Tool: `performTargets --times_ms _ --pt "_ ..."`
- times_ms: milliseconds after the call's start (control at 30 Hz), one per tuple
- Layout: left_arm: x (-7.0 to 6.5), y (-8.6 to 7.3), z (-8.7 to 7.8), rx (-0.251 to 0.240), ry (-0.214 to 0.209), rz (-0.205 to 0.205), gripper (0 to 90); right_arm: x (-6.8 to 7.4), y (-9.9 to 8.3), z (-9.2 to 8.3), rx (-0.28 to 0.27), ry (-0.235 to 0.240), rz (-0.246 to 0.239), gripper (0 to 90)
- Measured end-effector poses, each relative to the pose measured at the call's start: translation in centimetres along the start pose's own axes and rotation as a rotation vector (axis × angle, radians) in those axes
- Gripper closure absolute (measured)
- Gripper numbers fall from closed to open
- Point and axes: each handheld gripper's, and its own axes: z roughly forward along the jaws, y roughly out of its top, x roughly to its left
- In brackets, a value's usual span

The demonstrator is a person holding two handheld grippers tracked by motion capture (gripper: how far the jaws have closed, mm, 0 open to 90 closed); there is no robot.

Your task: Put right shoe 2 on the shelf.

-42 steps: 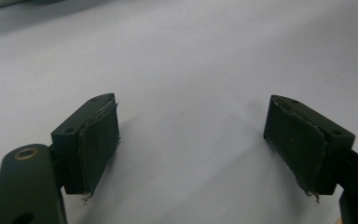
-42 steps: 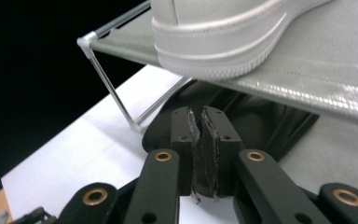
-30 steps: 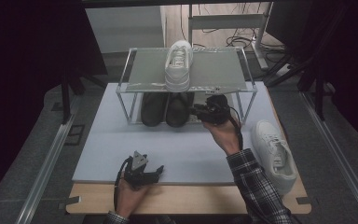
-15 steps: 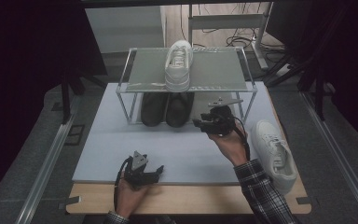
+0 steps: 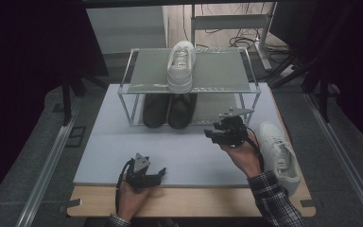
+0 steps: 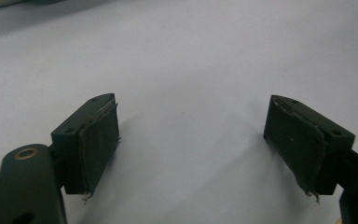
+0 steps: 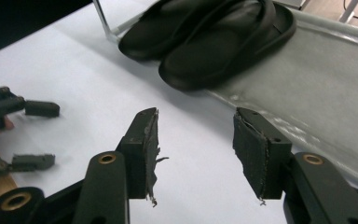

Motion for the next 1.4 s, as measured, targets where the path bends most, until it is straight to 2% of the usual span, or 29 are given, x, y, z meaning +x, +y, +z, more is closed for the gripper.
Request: performTargets --times_ms 533,767,1033,1100,1133,1167,1200,1233,1267,1333,1400 --pt "0.0 0.0 0.0 0.002 0.001 0.002 17.7 -1.7 -2.6 -2.5 0.039 -0.040 0.010 49.7" --pt "0.0 0.0 0.0 0.003 0.002 0.000 17.7 -2.7 -3.3 -4.2 0.036 -0.074 0.018 54.5" --pt "0.0 0.0 0.0 0.003 0.002 0.001 17.7 -4.2 -4.6 -5.8 0.060 -0.102 0.055 65.3" --pt "0.0 0.0 0.0 0.005 0.002 0.001 17.7 -4.5 -4.8 -6.1 0.071 -0.116 0.059 70.4" --pt "0.0 0.0 0.0 0.005 0.002 0.001 17.7 -4.9 -5.1 -6.5 0.087 -0.122 0.069 77.2" --pt "0.0 0.0 0.0 0.005 0.002 0.000 17.7 -4.9 -5.1 -6.5 0.087 -0.122 0.069 77.2" --pt "0.0 0.0 0.0 0.005 0.002 0.000 17.7 -5.3 -5.4 -6.8 0.093 -0.131 0.077 83.3" --pt "0.0 0.0 0.0 0.005 0.002 0.000 17.7 -5.3 -5.4 -6.8 0.093 -0.131 0.077 83.3" --pt "0.0 0.0 0.0 0.003 0.003 -0.003 17.7 -5.9 -5.7 -7.2 0.094 -0.143 0.096 89.0" --pt "0.0 0.0 0.0 0.003 0.002 -0.002 17.7 -6.1 -5.8 -7.3 0.092 -0.149 0.103 89.5" --pt "0.0 0.0 0.0 0.003 0.003 0.001 17.7 -6.9 -6.1 -7.9 0.096 -0.168 0.119 89.6"
